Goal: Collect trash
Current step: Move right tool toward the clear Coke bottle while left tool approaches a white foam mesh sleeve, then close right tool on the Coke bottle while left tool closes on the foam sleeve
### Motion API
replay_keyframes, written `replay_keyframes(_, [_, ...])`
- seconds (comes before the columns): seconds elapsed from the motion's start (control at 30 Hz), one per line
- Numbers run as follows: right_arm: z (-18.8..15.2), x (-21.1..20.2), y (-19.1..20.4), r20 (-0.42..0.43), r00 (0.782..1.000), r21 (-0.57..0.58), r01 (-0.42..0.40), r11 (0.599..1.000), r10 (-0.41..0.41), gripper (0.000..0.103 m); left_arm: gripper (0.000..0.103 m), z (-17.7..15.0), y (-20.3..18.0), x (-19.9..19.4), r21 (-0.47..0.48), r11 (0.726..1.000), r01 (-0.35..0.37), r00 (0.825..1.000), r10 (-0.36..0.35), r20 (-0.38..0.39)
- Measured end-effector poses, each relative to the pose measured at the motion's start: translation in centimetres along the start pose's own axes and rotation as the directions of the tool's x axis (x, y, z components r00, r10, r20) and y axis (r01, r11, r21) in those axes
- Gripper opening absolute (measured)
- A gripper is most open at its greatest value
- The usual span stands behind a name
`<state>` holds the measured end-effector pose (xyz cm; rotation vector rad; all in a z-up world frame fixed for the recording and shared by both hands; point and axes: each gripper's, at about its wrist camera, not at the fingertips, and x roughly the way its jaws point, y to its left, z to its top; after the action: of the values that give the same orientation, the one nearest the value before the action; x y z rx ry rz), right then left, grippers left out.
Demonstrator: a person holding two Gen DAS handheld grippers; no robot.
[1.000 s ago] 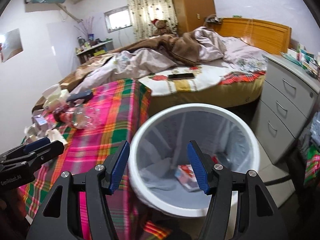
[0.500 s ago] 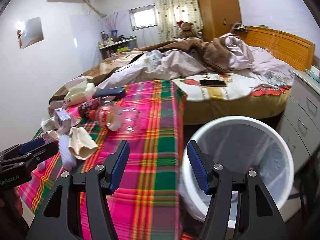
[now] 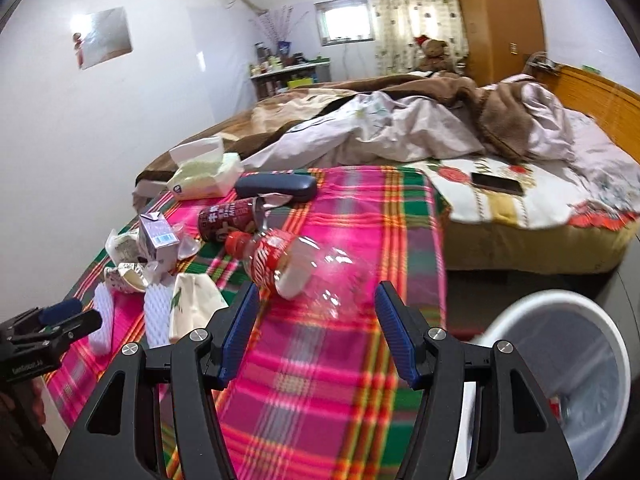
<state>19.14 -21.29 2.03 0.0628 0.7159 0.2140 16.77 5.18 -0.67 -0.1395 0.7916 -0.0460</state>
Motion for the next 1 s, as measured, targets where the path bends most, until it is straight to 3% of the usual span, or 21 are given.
replay_keyframes(0.3, [2.4, 4.0, 0.5, -0.044, 0.999, -0.115, -0.031, 0.993, 0.026, 0.062, 0.075, -0.2, 3.8, 1.5, -0.06, 0.995, -0.077, 0.996, 0.074, -0.041])
replay_keyframes(0.47, [3.1, 5.9, 0.4, -0.094, 0.993, -0.144, -0.082, 0.986, 0.069, 0.063, 0.075, -0.7, 5.2, 2.3, -0.096, 0.992, -0.08, 0.995, 0.073, -0.074])
replay_keyframes(0.77, [2.2, 7.1, 1.7, -0.231, 0.966, -0.204, -0.166, 0.965, 0.117, 0.067, 0.076, -1.4, 6.5, 3.8, -0.131, 0.988, -0.081, 0.99, 0.064, -0.126])
replay_keyframes(1.0, [1.2, 6.9, 2.4, -0.297, 0.944, -0.146, -0.194, 0.97, 0.144, 0.067, 0.076, -1.5, 6.8, 4.2, -0.139, 0.987, -0.078, 0.989, 0.059, -0.134])
